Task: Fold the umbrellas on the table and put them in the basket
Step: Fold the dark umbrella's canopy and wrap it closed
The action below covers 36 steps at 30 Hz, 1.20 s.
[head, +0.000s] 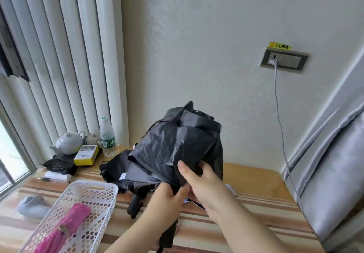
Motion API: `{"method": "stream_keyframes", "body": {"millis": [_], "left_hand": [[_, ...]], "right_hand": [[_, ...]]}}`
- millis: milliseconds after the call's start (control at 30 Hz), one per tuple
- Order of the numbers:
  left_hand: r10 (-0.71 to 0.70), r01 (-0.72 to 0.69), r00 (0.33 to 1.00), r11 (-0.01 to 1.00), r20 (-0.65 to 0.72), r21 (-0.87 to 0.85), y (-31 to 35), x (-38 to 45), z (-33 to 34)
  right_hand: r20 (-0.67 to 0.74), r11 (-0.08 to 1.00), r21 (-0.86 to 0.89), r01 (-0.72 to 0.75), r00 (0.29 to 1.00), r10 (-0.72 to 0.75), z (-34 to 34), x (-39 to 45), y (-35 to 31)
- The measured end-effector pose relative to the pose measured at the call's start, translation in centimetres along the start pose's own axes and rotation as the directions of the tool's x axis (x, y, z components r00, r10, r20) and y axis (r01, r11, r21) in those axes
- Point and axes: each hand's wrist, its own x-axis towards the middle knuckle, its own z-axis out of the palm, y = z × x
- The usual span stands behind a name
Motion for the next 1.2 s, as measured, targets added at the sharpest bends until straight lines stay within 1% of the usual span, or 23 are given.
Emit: {"method": "stream_keyframes", "body": {"millis": [67, 133, 233, 300, 367, 400, 467, 500, 533, 600, 733, 800, 833, 867, 933, 967, 1000, 1033, 1067, 1100, 1133, 1167, 1200], "left_hand": [[0.044, -0.046, 0.998, 0.998, 0.046, 0.048, 0.2, -0.6, 0.2], [0.06, -0.064, 0.995, 0.997, 0.082, 0.048, 0.0, -1.1, 0.1], [0.002, -0.018, 0.98, 0.997, 0.2, 0.075, -0.4, -0.7, -0.4], [-0.052, 0.0, 0.967, 0.979, 0.251, 0.202, 0.2, -0.4, -1.2], [-0.069, -0.001, 0.964, 0.965, 0.258, 0.263, 0.8, -0.2, -2.1], [-0.077, 0.018, 0.961, 0.975, 0.264, 0.22, 0.9, -0.2, -2.4], [-0.114, 0.136, 0.938, 0.99, 0.327, -0.046, 1.0, -0.4, -2.6], [-0.121, 0.198, 0.916, 0.966, 0.384, -0.169, 0.8, -0.3, -2.5], [-0.096, 0.217, 0.902, 0.944, 0.421, -0.248, 0.7, -0.1, -2.3], [-0.051, 0.21, 0.887, 0.93, 0.46, -0.302, 0.4, 0.3, -1.5], [-0.055, 0.212, 0.892, 0.927, 0.449, -0.308, -0.3, 0.4, -0.4], [-0.078, 0.22, 0.911, 0.923, 0.405, -0.317, -0.8, 0.6, -0.2], [-0.102, 0.231, 0.922, 0.92, 0.374, -0.317, -1.0, 0.7, -0.2], [-0.126, 0.245, 0.93, 0.913, 0.346, -0.327, -1.2, 0.9, -0.1], [-0.143, 0.254, 0.94, 0.899, 0.309, -0.357, -1.5, 1.2, -0.1], [-0.146, 0.252, 0.944, 0.899, 0.297, -0.358, -1.4, 1.2, -0.2], [-0.142, 0.242, 0.947, 0.905, 0.287, -0.349, -1.5, 1.3, -0.3], [-0.131, 0.23, 0.948, 0.912, 0.291, -0.339, -1.3, 1.1, -0.4], [-0.121, 0.223, 0.946, 0.915, 0.3, -0.335, -1.2, 1.0, -0.4], [-0.109, 0.218, 0.944, 0.914, 0.311, -0.341, -1.1, 0.8, -0.5], [-0.094, 0.214, 0.944, 0.904, 0.315, -0.37, -1.0, 0.7, -0.7], [-0.078, 0.21, 0.945, 0.89, 0.318, -0.404, -0.8, 0.5, -0.8], [-0.066, 0.203, 0.945, 0.887, 0.321, -0.415, -0.8, 0.5, -1.0]], "right_hand": [[-0.096, 0.994, 0.102, 0.038, 0.995, -0.028, 0.8, 0.6, 0.6], [-0.166, 0.975, 0.213, 0.064, 0.986, -0.029, 1.1, 1.0, 1.0], [-0.203, 0.957, 0.274, 0.091, 0.979, -0.035, 0.8, 1.2, 1.3], [-0.217, 0.948, 0.303, 0.101, 0.976, -0.034, 0.5, 1.2, 1.4], [-0.24, 0.935, 0.333, 0.126, 0.97, -0.046, 0.3, 1.2, 1.6], [-0.246, 0.925, 0.353, 0.138, 0.968, -0.051, 0.2, 1.3, 1.6], [-0.234, 0.903, 0.4, 0.158, 0.97, -0.066, -0.3, 1.4, 1.5], [-0.216, 0.893, 0.419, 0.166, 0.973, -0.079, -0.5, 1.5, 1.4], [-0.191, 0.887, 0.429, 0.168, 0.977, -0.092, -0.6, 1.5, 1.3], [-0.141, 0.895, 0.419, 0.153, 0.985, -0.103, -0.7, 1.3, 1.2], [-0.02, 0.944, 0.302, 0.13, 0.991, -0.13, -1.5, 0.9, 1.2], [0.051, 0.974, 0.185, 0.131, 0.989, -0.142, -2.4, 0.7, 0.8], [0.053, 0.983, 0.135, 0.124, 0.99, -0.133, -3.0, 0.6, 0.6], [0.022, 0.988, 0.085, 0.127, 0.991, -0.129, -3.5, 0.4, 0.3], [-0.144, 0.975, -0.019, 0.22, 0.965, -0.22, -4.7, 0.2, -0.6], [-0.232, 0.951, -0.068, 0.303, 0.922, -0.31, -5.2, 0.1, -1.3], [-0.278, 0.912, -0.134, 0.387, 0.869, -0.41, -5.8, -0.1, -2.2], [-0.283, 0.871, -0.213, 0.443, 0.825, -0.489, -6.2, -0.1, -3.3], [-0.259, 0.838, -0.298, 0.457, 0.806, -0.532, -6.7, 0.0, -4.3], [-0.219, 0.824, -0.375, 0.425, 0.823, -0.524, -7.2, 0.3, -5.3], [-0.176, 0.824, -0.428, 0.37, 0.861, -0.478, -7.7, 0.6, -6.2], [-0.127, 0.831, -0.451, 0.326, 0.898, -0.421, -8.3, 1.0, -6.8], [-0.052, 0.837, -0.442, 0.324, 0.922, -0.385, -8.8, 1.3, -7.3]]}}
